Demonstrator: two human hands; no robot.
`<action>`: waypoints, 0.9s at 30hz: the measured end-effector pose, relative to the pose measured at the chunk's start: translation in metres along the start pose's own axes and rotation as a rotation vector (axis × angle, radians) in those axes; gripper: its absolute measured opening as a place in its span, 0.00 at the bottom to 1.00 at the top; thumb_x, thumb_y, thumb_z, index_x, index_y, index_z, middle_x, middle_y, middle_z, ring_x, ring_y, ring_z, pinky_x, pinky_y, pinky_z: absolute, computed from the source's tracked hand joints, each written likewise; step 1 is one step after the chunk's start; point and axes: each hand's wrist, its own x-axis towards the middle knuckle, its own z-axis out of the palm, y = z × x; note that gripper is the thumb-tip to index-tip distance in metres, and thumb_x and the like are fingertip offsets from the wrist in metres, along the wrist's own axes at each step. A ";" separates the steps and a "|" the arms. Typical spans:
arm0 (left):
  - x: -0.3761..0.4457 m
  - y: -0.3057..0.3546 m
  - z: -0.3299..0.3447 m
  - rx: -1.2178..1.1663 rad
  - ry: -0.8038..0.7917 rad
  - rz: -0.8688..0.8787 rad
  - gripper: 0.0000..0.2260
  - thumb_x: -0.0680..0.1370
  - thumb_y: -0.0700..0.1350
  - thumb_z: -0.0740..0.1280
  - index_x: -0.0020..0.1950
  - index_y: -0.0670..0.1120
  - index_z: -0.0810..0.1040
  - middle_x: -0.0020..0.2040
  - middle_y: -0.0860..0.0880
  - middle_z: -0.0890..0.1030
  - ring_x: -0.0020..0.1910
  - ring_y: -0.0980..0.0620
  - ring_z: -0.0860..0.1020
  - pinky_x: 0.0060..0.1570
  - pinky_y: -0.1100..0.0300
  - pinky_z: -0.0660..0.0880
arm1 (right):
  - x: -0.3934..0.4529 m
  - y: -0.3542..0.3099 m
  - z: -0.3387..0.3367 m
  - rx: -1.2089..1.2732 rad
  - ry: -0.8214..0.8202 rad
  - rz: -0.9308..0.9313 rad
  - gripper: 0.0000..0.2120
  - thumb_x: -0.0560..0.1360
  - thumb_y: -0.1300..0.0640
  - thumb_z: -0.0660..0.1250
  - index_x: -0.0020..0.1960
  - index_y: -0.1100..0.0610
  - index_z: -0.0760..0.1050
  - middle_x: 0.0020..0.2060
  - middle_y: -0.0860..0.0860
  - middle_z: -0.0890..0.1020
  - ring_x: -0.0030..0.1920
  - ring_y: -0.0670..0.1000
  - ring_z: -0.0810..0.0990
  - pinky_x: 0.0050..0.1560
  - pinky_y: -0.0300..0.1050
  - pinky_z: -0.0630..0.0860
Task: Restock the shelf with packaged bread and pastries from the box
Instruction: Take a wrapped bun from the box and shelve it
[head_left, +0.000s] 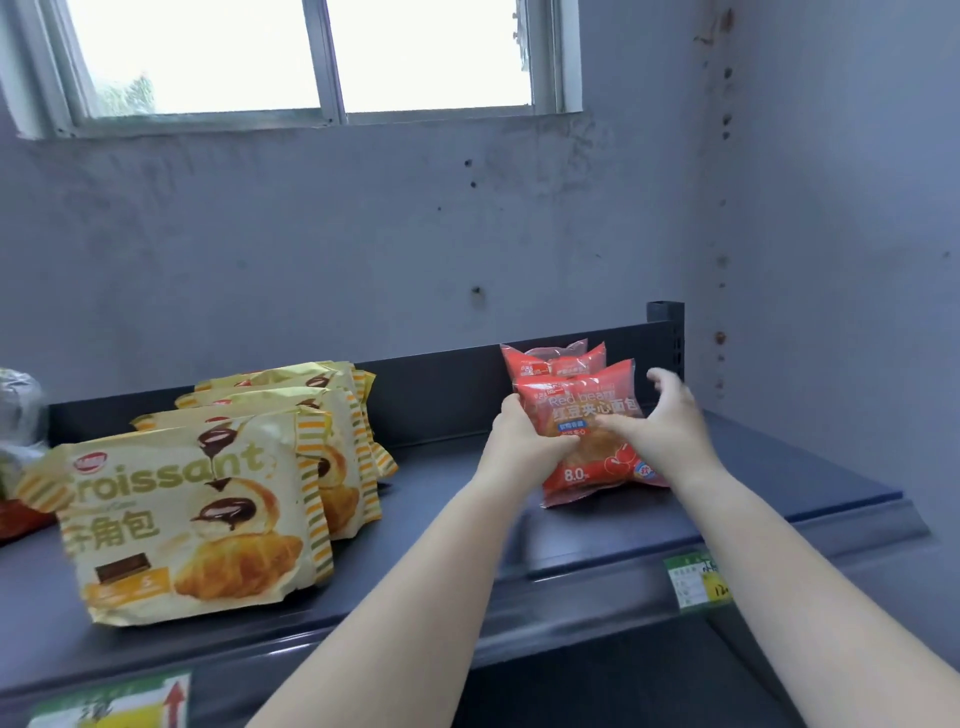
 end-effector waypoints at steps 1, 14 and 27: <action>-0.005 0.005 -0.008 0.028 0.022 0.027 0.27 0.74 0.43 0.70 0.70 0.43 0.63 0.53 0.53 0.70 0.49 0.56 0.71 0.47 0.64 0.69 | -0.004 -0.010 0.000 -0.002 0.099 -0.089 0.34 0.67 0.57 0.76 0.70 0.60 0.66 0.67 0.57 0.71 0.68 0.56 0.67 0.66 0.46 0.64; -0.139 0.007 -0.270 0.712 0.677 0.233 0.07 0.75 0.42 0.63 0.51 0.49 0.78 0.42 0.53 0.78 0.44 0.48 0.78 0.47 0.54 0.75 | -0.123 -0.229 0.100 0.195 -0.280 -0.638 0.02 0.72 0.55 0.69 0.42 0.50 0.76 0.35 0.42 0.79 0.34 0.41 0.74 0.35 0.34 0.68; -0.404 -0.135 -0.464 0.934 0.892 -0.394 0.07 0.76 0.44 0.63 0.51 0.52 0.77 0.45 0.54 0.78 0.43 0.51 0.74 0.42 0.59 0.71 | -0.414 -0.359 0.272 0.353 -0.950 -0.893 0.03 0.72 0.54 0.69 0.44 0.51 0.76 0.40 0.47 0.79 0.41 0.48 0.75 0.42 0.41 0.72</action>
